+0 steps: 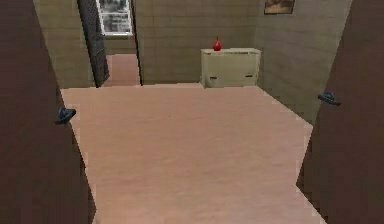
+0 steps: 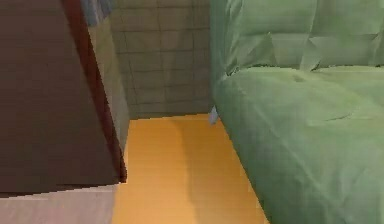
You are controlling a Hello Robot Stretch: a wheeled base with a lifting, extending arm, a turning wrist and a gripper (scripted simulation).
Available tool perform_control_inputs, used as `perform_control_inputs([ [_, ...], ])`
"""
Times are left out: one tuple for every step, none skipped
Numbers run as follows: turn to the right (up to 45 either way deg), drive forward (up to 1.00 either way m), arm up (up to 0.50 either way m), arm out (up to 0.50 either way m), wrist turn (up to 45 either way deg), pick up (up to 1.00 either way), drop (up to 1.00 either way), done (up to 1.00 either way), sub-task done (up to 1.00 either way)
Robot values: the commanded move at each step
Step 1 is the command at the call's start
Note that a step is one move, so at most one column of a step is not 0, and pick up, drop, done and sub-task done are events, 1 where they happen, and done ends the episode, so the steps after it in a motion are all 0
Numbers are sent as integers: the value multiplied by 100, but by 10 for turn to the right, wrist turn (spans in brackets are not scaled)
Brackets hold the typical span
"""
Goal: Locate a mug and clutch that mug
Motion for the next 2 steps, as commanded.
perform_control_inputs([
  [90, 0, 0, 0, 0, 0, 0, 0, 0],
  [0, 100, 0, 0, 0, 0, 0, 0, 0],
])
